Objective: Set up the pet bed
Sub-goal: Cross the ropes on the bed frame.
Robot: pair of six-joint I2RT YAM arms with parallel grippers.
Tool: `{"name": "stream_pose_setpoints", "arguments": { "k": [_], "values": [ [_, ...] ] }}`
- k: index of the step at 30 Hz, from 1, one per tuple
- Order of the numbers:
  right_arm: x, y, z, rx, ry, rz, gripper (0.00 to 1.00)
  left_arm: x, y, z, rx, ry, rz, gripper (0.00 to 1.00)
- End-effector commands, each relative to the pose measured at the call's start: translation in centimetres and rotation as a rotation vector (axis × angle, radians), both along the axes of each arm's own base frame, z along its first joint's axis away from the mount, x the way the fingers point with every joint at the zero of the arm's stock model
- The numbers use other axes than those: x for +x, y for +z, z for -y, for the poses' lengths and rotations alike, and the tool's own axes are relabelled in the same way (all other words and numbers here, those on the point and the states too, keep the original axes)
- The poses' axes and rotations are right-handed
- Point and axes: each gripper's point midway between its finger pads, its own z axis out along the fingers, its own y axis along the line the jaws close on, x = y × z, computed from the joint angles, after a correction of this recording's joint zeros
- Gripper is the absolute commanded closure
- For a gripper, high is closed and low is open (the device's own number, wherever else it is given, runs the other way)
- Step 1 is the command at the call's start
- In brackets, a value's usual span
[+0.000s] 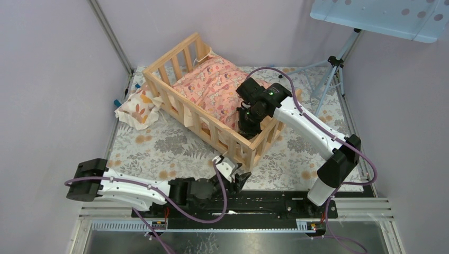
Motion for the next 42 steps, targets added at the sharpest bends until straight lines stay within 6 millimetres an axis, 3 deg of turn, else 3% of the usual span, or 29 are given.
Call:
{"name": "stream_pose_setpoints", "arguments": {
  "k": [1, 5, 12, 20, 29, 42],
  "values": [
    [-0.5, 1.3, 0.6, -0.01, 0.01, 0.026, 1.0, 1.2, 0.5, -0.2, -0.043, 0.096, -0.002, 0.49],
    [-0.5, 1.3, 0.7, -0.014, 0.011, 0.029, 1.0, 1.9, -0.1, -1.4, -0.064, 0.16, -0.009, 0.48],
    [-0.4, 1.2, 0.6, -0.01, 0.013, 0.031, 1.0, 1.6, -0.3, -1.9, -0.112, 0.116, 0.009, 0.48],
    [-0.4, 1.1, 0.5, -0.009, 0.017, 0.026, 1.0, 2.2, 0.9, -2.3, -0.157, 0.143, 0.041, 0.36],
    [-0.5, 1.0, 0.4, -0.006, 0.017, 0.025, 1.0, 3.4, 1.5, -2.2, -0.176, 0.19, 0.057, 0.5],
    [-0.4, 0.9, 0.4, -0.002, 0.018, 0.025, 1.0, 4.7, 1.6, -2.0, -0.191, 0.198, 0.057, 0.46]
  ]
}}
